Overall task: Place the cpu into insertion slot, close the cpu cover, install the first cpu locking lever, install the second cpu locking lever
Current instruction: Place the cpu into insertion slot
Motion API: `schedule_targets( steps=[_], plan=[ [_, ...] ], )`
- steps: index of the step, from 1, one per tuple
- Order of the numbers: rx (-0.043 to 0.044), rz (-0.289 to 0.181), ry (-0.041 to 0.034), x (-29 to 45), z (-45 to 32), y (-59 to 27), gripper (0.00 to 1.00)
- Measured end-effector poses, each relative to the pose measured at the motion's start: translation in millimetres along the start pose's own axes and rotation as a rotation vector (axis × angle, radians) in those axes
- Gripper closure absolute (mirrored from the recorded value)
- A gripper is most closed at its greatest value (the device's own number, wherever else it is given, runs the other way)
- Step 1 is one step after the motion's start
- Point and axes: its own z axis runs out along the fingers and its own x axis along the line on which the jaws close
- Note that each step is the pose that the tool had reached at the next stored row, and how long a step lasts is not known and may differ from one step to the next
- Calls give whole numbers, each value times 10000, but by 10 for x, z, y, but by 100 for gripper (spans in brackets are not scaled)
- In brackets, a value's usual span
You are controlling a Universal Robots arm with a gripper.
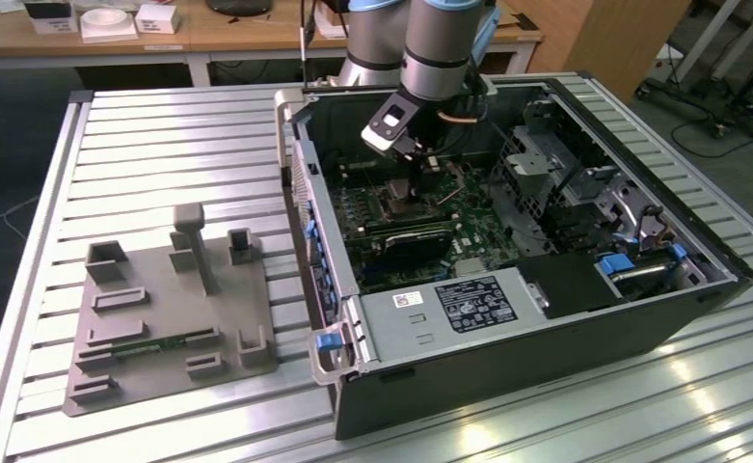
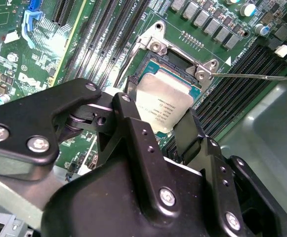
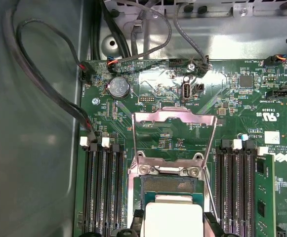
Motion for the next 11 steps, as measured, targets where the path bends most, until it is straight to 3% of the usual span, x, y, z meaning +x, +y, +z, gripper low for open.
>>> schedule_targets(
  steps=[11],
  plan=[
    [1, 67, -19, -1, 81, 13, 46]
  ],
)
